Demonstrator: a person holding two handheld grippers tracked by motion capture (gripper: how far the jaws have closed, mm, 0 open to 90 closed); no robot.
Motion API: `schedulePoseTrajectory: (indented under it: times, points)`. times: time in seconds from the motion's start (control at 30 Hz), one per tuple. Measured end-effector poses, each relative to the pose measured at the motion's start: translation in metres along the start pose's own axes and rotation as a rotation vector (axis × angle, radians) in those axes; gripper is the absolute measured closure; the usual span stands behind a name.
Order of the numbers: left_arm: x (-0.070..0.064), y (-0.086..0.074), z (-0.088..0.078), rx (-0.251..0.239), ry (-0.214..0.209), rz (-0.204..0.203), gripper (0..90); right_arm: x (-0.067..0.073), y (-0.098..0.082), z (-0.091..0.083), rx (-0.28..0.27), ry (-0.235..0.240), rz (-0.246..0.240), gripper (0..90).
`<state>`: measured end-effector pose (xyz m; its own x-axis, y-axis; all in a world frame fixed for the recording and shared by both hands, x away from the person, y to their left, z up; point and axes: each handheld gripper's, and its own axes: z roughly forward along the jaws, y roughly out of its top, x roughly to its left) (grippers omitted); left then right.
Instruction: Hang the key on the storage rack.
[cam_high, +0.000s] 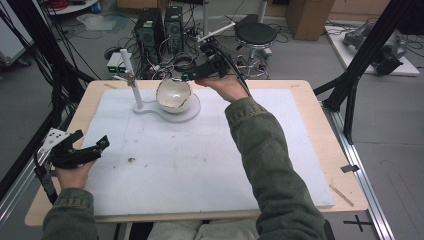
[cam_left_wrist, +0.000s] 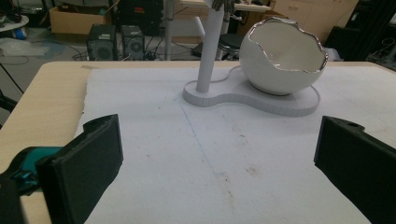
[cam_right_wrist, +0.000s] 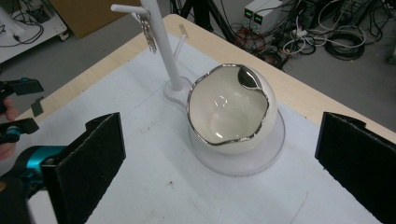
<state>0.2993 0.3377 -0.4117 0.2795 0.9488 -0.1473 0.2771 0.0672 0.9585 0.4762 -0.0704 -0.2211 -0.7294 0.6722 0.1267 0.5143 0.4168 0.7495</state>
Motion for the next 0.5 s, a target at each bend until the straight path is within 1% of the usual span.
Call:
schedulePoseTrajectory:
  times: [0.17, 0.3, 0.4, 0.43, 0.5]
  points:
    - [0.001, 0.0, 0.0, 0.001, 0.0, -0.002, 1.7, -0.005, -0.011, -0.007, -0.007, -0.009, -0.001, 0.6]
    - [0.001, 0.0, 0.0, 0.002, 0.002, 0.001, 1.7, -0.011, -0.023, -0.012, 0.002, -0.016, 0.021, 0.6]
    - [0.0, 0.0, 0.0, 0.001, 0.001, 0.001, 1.7, -0.016, -0.033, -0.017, -0.017, -0.001, 0.052, 0.6]
    - [0.0, 0.0, 0.0, 0.003, 0.002, 0.001, 1.7, -0.018, -0.036, -0.019, -0.016, -0.002, 0.062, 0.6]
    - [0.0, 0.0, 0.0, 0.004, 0.001, 0.003, 1.7, -0.021, -0.042, -0.021, -0.018, -0.003, 0.06, 0.6]
